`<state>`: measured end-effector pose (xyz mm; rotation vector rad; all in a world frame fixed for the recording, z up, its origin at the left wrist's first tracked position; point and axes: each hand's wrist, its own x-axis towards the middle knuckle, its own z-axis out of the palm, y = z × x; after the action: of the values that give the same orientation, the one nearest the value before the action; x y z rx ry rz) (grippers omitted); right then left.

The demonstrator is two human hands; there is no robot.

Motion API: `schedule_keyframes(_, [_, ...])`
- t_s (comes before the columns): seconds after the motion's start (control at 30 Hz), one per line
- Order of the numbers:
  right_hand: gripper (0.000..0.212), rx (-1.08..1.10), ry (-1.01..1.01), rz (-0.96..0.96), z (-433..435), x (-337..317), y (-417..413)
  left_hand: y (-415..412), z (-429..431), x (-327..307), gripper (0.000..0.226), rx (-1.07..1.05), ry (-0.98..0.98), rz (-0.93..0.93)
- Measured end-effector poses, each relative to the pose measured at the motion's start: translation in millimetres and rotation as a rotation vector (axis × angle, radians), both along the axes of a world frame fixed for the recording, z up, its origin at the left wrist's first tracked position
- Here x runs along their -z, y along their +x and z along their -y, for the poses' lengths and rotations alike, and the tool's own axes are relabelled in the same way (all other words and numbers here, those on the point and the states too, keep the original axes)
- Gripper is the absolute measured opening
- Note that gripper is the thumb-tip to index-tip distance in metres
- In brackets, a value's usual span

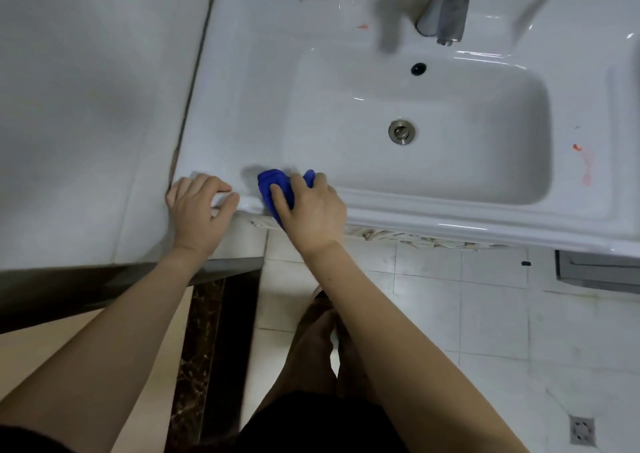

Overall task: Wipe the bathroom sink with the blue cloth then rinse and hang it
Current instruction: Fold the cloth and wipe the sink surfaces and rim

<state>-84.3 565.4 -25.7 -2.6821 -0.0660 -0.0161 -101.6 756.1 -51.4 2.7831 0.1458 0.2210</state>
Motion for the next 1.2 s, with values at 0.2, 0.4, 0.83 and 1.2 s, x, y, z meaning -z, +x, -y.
schedule_keyframes(0.2, [0.040,0.297,-0.112,-0.081,160.0,-4.4,-9.4,-1.5,-2.7,-1.2,0.031,0.029,-0.007,-0.014])
schedule_keyframes(0.4, [0.043,0.492,-0.172,-0.090,210.6,-4.1,-2.4,-0.6,1.5,1.9,0.026,-0.013,0.033,0.006])
schedule_keyframes(0.83, [0.042,0.135,-0.106,-0.112,142.1,-5.7,2.6,-0.5,3.9,-1.7,0.031,-0.007,0.004,-0.013])
schedule_keyframes(1.2, [0.044,0.312,-0.157,-0.134,304.5,-0.2,2.2,8.2,22.9,2.4,0.017,-0.215,0.061,0.053])
